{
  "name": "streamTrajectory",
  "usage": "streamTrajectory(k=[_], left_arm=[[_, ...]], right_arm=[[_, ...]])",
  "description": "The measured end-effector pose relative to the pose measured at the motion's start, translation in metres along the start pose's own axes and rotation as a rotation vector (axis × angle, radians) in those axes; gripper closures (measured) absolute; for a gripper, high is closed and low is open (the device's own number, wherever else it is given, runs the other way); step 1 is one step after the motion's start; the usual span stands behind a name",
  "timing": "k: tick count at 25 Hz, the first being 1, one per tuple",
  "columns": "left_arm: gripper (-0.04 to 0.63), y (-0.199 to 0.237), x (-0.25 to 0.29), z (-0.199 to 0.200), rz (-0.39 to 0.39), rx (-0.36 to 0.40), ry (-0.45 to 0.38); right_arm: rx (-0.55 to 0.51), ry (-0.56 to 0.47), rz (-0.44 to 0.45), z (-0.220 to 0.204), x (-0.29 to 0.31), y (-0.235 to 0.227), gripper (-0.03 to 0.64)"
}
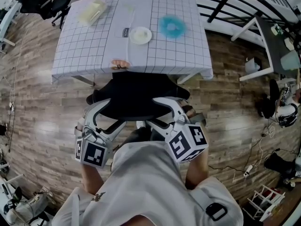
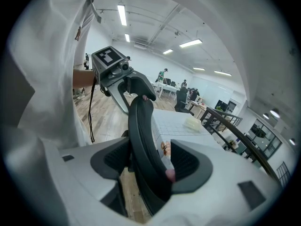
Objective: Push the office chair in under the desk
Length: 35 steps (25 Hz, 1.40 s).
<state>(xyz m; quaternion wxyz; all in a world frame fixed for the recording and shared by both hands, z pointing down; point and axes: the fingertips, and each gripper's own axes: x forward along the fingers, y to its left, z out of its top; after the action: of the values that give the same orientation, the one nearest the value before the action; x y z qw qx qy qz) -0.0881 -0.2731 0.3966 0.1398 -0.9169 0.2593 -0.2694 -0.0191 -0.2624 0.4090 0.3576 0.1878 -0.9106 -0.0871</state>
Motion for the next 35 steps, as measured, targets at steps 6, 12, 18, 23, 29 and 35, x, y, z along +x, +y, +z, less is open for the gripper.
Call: streamTrajectory(k=[6,12,18,23,29,35], left_arm=[[0.265,0.007,0.002,-0.001,-0.004,0.004,0.001],[0.264,0.011,0.005,-0.003,-0.002,-0.008,0.005],[0.264,0.018,0.010,-0.004,-0.001,-0.011,0.006],[0.264,0.023,0.015,-0.003,0.000,-0.012,0.007],[0.262,0.029,0.019,-0.004,0.004,-0.015,0.011],[0.262,0.035,0.024,-0.004,0.004,-0.022,0.015]], right_arm=[[0.001,-0.007,-0.006,0.003,0.003,-0.006,0.345],[-0.001,-0.005,0.001,0.002,0.006,-0.010,0.345],[-0.003,-0.005,0.007,0.001,0.010,-0.017,0.347],[-0.006,-0.007,0.010,0.000,0.010,-0.024,0.347],[-0.011,-0.009,0.009,0.000,0.014,-0.032,0.347],[-0.014,-0.014,0.020,0.000,0.016,-0.038,0.347]])
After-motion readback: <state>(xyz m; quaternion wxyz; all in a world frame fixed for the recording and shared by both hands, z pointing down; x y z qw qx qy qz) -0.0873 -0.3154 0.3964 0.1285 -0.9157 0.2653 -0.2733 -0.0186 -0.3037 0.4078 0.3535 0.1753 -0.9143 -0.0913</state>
